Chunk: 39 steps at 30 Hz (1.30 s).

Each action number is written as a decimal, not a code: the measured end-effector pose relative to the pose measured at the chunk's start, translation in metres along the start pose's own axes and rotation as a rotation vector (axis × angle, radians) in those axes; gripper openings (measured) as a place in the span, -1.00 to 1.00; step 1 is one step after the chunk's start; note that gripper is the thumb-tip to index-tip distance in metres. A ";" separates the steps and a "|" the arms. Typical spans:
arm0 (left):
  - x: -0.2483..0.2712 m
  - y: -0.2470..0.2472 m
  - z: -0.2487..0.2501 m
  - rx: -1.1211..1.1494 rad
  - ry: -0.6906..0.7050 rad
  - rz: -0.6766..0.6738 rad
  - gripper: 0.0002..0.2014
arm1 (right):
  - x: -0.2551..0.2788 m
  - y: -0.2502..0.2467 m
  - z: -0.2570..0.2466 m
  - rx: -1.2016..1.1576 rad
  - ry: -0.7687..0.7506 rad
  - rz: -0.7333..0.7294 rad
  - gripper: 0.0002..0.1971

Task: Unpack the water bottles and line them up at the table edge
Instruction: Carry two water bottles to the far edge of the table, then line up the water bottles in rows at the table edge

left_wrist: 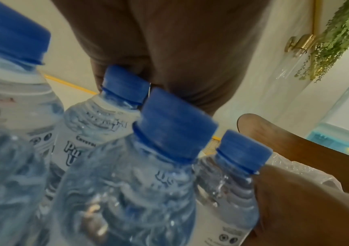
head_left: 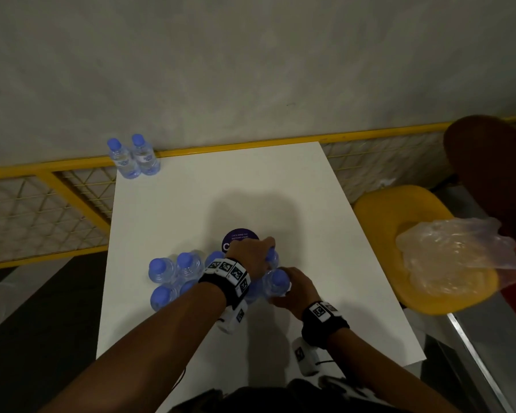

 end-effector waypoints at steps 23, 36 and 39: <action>0.008 0.000 -0.009 0.149 -0.001 0.028 -0.54 | 0.003 -0.005 -0.007 0.126 -0.024 -0.123 -0.14; 0.131 -0.041 -0.083 0.280 -0.079 0.466 -0.74 | 0.019 -0.032 -0.110 0.197 -0.465 -0.067 -0.58; 0.157 -0.035 -0.105 0.270 -0.217 0.507 -0.76 | 0.010 -0.012 -0.158 0.233 -0.562 -0.118 -0.66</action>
Point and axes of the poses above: each hand's wrist, its own x-axis away from the middle knuckle, its own y-axis out of the palm, z = x × y, the point moved 5 cm from there along -x, towards the middle knuckle, and after that the axes turned 2 degrees about x, right-handed, at the moved point
